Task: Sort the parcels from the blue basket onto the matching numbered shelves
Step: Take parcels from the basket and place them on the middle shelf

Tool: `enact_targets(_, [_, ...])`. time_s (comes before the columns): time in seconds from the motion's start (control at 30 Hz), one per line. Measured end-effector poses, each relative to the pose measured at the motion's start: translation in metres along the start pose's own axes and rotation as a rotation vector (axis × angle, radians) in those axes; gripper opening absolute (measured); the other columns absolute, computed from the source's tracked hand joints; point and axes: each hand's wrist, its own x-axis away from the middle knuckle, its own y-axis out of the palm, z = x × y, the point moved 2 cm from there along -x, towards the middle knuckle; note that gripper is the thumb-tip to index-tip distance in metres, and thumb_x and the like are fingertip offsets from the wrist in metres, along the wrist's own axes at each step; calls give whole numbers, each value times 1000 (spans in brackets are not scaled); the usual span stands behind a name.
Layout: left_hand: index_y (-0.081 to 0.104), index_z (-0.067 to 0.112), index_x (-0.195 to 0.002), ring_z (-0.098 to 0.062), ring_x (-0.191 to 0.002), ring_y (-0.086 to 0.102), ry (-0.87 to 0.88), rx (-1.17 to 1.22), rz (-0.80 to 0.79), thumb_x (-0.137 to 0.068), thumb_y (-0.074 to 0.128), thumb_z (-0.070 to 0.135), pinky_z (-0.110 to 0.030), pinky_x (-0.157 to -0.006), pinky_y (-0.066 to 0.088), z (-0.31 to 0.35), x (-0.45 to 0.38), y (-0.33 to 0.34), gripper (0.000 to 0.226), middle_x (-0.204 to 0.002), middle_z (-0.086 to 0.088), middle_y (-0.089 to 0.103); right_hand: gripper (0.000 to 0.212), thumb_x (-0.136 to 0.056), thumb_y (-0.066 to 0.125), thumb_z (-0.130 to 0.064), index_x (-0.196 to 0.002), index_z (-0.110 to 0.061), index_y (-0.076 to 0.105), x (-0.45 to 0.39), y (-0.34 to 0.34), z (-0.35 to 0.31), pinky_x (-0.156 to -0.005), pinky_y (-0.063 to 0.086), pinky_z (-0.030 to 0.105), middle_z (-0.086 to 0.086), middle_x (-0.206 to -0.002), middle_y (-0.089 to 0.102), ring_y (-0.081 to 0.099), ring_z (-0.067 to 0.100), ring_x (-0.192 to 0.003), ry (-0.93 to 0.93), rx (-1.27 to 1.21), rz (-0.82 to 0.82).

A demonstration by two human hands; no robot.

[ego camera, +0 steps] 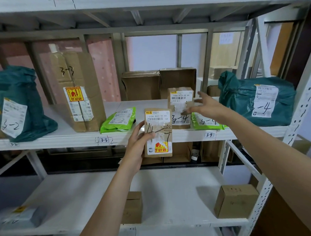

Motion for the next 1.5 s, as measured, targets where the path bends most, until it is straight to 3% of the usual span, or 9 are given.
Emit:
enact_targets(0.17, [56, 38, -121, -27, -109, 69, -20, -125, -107, -87, 70, 1, -48, -97, 54, -22, 9, 2, 52, -114, -5, 74, 69, -90, 71, -24, -149, -22, 36, 55, -2, 13, -93, 51, 29, 0, -132, 56, 60, 15, -115, -213, -82, 272])
enact_targets(0.3, [51, 34, -124, -14, -107, 69, -21, -238, -236, -83, 71, -6, -31, -84, 58, -44, 16, 21, 60, -112, 6, 74, 39, -89, 73, -28, -124, -29, 57, 93, 3, 48, -92, 56, 41, -3, -111, 64, 67, 14, -98, -209, -62, 168])
enact_targets(0.37, [49, 32, -128, -10, -108, 68, -38, -303, -275, -80, 75, -4, -24, -81, 56, -57, 19, 32, 65, -113, 9, 72, 46, -84, 76, -40, -124, -32, 57, 107, 9, 67, -92, 57, 42, -6, -114, 63, 67, 12, -100, -152, -19, 31])
enact_targets(0.43, [44, 28, -134, -15, -113, 66, -72, -374, -317, -77, 80, -2, -27, -85, 57, -78, 24, 44, 74, -120, 2, 68, 76, -73, 79, -55, -138, -34, 47, 120, 13, 88, -96, 55, 44, -7, -124, 59, 66, 13, -107, -87, 41, -136])
enact_targets(0.53, [41, 27, -135, -23, -118, 62, -104, -460, -380, -72, 85, 1, -33, -90, 57, -116, 28, 60, 81, -126, -2, 62, 93, -79, 80, -46, -154, -30, 27, 132, 17, 121, -107, 46, 37, -1, -145, 48, 53, 17, -128, -27, 222, -304])
enact_targets(0.67, [42, 34, -135, -19, -122, 59, -193, -556, -406, -57, 92, 24, -43, -97, 55, -163, 30, 74, 93, -132, 2, 60, 89, -80, 81, -40, -152, -19, 35, 130, 24, 156, -103, 42, 28, 3, -149, 47, 50, 21, -129, 10, 439, -337])
enact_targets(1.0, [45, 30, -139, -18, -105, 62, -222, -837, -399, -72, 88, 23, -36, -92, 56, -246, -32, 75, 79, -121, 4, 58, 63, -77, 84, -26, -131, -21, 50, 74, 83, 242, -80, 43, 28, 0, -115, 59, 54, 17, -100, 78, 542, -406])
enact_targets(1.13, [51, 29, -129, -18, -93, 70, -282, -847, -416, -74, 86, 20, -37, -91, 58, -284, -58, 66, 66, -118, 0, 59, 55, -77, 82, -28, -124, -24, 52, 49, 109, 278, -85, 47, 32, 0, -112, 62, 55, 18, -100, 103, 612, -466])
enact_targets(1.5, [62, 20, -118, -23, -107, 65, -414, -883, -447, -71, 87, 19, -39, -95, 55, -374, -97, 67, 53, -116, -2, 64, 46, -81, 73, -33, -121, -22, 55, 8, 147, 363, -95, 41, 37, 2, -116, 65, 61, 22, -109, 92, 876, -603])
